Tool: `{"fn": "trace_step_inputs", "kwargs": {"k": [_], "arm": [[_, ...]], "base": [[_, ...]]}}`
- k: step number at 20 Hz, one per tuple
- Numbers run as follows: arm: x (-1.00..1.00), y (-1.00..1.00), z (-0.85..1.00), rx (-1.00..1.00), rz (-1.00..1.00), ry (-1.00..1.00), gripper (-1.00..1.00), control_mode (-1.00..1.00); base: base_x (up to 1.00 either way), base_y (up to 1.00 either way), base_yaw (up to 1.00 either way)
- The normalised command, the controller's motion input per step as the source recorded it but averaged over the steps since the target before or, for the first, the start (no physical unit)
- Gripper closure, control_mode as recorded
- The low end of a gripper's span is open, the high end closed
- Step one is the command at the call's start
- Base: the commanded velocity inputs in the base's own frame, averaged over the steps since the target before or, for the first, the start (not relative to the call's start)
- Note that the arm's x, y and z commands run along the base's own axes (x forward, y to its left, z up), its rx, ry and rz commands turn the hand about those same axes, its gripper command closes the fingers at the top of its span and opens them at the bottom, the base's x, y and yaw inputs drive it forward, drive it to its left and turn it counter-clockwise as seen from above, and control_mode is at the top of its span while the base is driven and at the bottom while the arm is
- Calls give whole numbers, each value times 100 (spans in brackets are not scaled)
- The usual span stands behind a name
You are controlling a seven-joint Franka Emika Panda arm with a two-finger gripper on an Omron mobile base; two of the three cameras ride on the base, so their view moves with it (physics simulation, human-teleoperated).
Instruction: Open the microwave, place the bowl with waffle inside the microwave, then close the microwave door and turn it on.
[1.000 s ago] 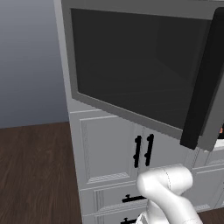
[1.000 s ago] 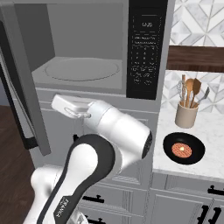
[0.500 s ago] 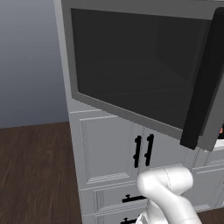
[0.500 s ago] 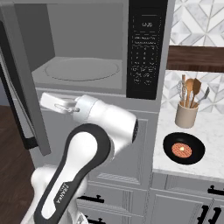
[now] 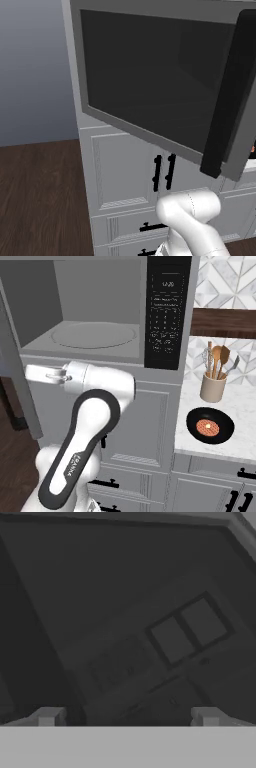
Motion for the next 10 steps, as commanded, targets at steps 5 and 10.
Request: {"fn": "trace_step_inputs", "kwargs": {"k": [5, 10], "arm": [[-42, 76, 0, 0, 19, -13, -100, -100], [-21, 85, 0, 0, 9, -17, -100, -100]], "base": [[0, 0, 0], [0, 0, 0]]}}
